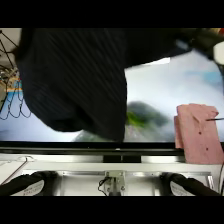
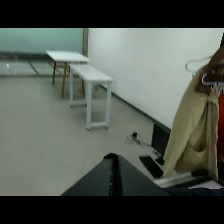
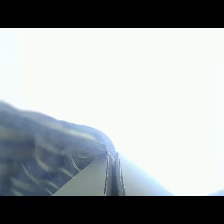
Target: Fold the shirts.
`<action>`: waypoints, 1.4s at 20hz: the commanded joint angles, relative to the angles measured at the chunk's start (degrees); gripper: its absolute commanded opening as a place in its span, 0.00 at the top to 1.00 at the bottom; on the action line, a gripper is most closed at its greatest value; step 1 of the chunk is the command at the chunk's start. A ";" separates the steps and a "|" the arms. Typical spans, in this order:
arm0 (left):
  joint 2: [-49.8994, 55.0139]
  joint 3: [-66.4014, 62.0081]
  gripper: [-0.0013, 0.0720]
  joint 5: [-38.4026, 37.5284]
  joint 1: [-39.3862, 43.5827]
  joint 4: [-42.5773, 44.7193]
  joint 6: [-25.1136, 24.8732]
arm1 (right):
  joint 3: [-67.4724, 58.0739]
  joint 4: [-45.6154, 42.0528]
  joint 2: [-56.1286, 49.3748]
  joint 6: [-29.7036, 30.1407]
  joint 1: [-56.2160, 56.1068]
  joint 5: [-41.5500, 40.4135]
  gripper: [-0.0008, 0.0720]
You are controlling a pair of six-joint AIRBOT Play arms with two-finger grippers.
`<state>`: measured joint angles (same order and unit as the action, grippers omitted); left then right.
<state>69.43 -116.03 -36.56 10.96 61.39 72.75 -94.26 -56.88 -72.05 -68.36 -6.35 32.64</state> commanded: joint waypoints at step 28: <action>-17.64 43.74 0.93 -47.71 12.22 21.35 18.43 | -8.57 -4.39 -17.55 -17.16 -0.04 45.20 0.08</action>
<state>57.87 -77.87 -78.11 23.03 72.07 84.07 -103.61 -65.80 -86.04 -84.09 -4.91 79.20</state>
